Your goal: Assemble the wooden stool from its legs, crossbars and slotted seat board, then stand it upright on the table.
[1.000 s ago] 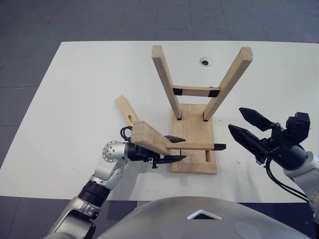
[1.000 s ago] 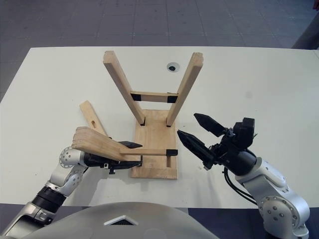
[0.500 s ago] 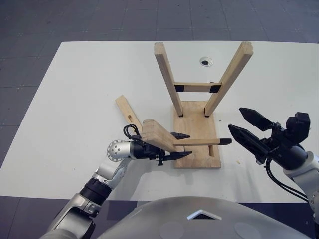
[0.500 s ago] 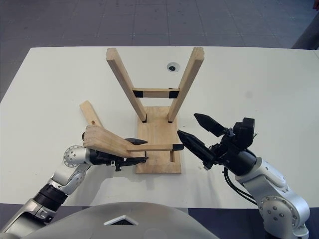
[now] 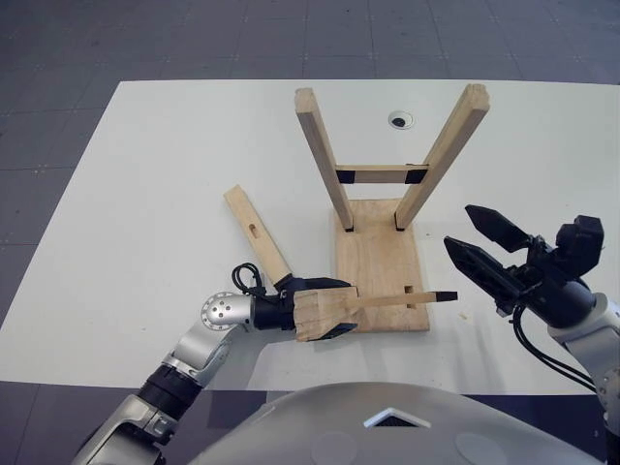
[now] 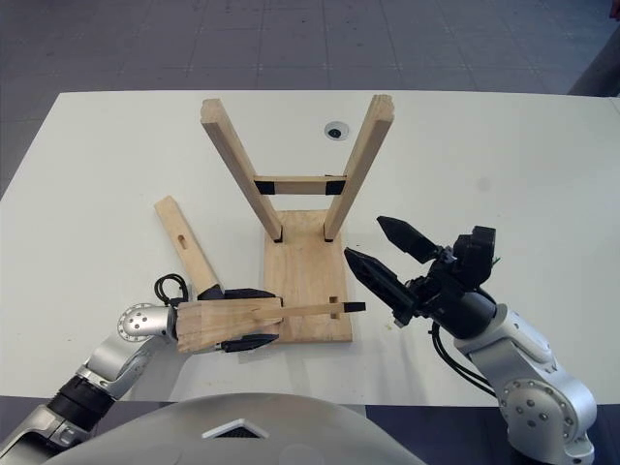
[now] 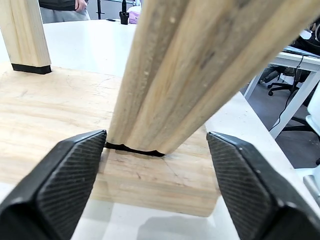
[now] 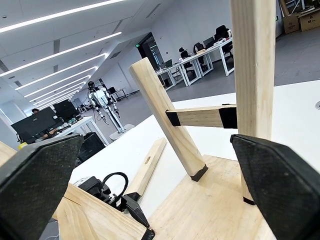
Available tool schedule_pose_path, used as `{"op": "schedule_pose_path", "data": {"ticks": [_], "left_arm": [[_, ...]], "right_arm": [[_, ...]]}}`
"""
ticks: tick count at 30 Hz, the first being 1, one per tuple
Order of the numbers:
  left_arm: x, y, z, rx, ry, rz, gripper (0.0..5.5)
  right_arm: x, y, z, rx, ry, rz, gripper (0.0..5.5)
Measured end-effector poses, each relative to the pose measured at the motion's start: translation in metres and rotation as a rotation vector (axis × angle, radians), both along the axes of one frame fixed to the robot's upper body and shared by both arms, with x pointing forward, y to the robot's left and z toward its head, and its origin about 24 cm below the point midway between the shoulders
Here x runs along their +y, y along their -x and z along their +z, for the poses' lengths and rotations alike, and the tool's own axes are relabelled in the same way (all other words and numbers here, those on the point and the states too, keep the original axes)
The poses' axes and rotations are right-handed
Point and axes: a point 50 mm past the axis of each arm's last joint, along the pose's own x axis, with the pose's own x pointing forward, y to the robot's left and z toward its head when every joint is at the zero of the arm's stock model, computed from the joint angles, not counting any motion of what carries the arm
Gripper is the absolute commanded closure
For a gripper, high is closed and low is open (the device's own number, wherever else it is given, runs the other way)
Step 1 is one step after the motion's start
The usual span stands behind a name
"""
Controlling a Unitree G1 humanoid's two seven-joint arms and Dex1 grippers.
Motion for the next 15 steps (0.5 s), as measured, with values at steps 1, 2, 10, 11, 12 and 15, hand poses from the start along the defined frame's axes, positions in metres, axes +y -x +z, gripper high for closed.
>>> {"op": "schedule_pose_path", "data": {"ticks": [1,2,10,11,12,15], "left_arm": [[0.000,0.001,0.000,0.001,0.002,0.000,1.12],[0.000,0.002,0.000,0.002,0.003,0.002,0.96],[0.032,0.020,0.002,0.119,-0.041,0.131,0.87],[0.034,0.022,0.009,0.106,-0.016,0.149,0.87],[0.035,0.023,0.017,0.081,0.012,0.160,0.87],[0.043,0.025,0.036,0.003,0.034,0.186,0.87]], "right_arm": [[0.000,0.000,0.000,0.000,-0.001,0.000,0.00],[0.000,0.000,0.000,0.000,-0.001,0.000,0.00],[0.000,-0.001,0.001,-0.005,-0.006,-0.011,0.00],[-0.001,-0.001,0.001,-0.007,-0.007,-0.013,0.00],[-0.002,-0.002,0.002,-0.010,-0.006,-0.019,0.00],[-0.005,-0.003,0.001,-0.007,-0.007,-0.043,0.00]]}}
